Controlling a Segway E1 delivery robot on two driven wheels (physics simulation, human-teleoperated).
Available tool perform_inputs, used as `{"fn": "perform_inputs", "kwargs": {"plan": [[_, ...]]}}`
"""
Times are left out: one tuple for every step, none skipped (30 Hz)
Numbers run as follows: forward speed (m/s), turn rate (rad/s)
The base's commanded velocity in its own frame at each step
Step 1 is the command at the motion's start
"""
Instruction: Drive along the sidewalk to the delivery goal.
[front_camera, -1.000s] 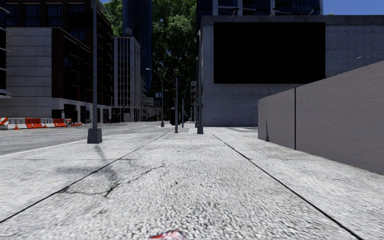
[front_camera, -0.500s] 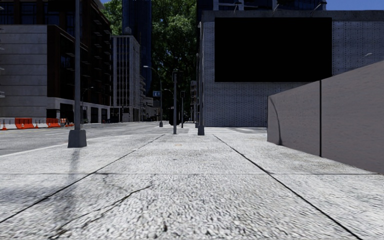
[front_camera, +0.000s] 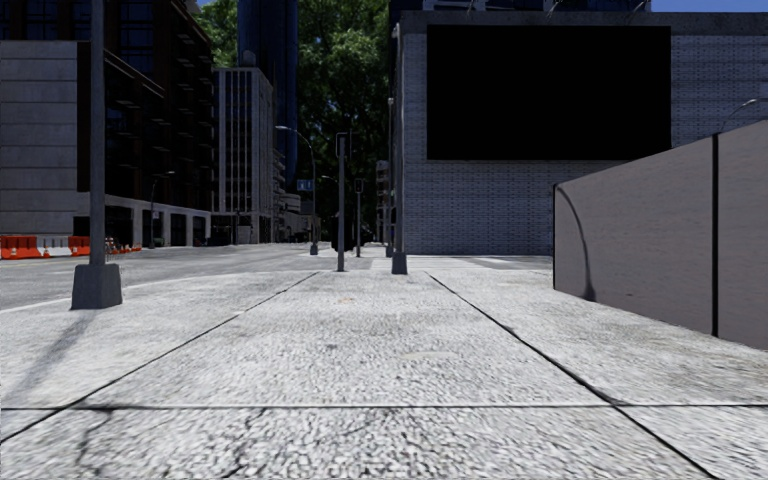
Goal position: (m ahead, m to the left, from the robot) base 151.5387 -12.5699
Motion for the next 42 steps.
{"fn": "perform_inputs", "kwargs": {"plan": [[2.00,-0.37],[2.00,-0.38],[2.00,-0.39],[2.00,-0.39],[2.00,-0.42],[2.00,-0.47],[2.00,-0.49],[2.00,-0.49],[2.00,-0.50],[2.00,-0.50],[2.00,-0.50],[2.00,-0.50],[2.00,-0.50],[2.00,-0.50],[2.00,-0.50],[2.00,-0.50],[2.00,-0.50],[2.00,-0.50],[2.00,-0.50],[2.00,-0.50],[2.00,-0.50],[2.00,-0.50],[2.00,-0.50],[2.00,-0.50],[2.00,-0.50],[2.00,-0.50],[2.00,-0.38],[2.00,0.00],[2.00,0.00],[2.00,0.00],[2.00,0.00],[2.00,0.00],[2.00,0.00],[2.00,0.00],[2.00,0.00],[2.00,0.00],[2.00,0.00],[2.00,0.00],[2.00,0.00],[2.00,0.00],[2.00,0.00],[2.00,0.00]]}}
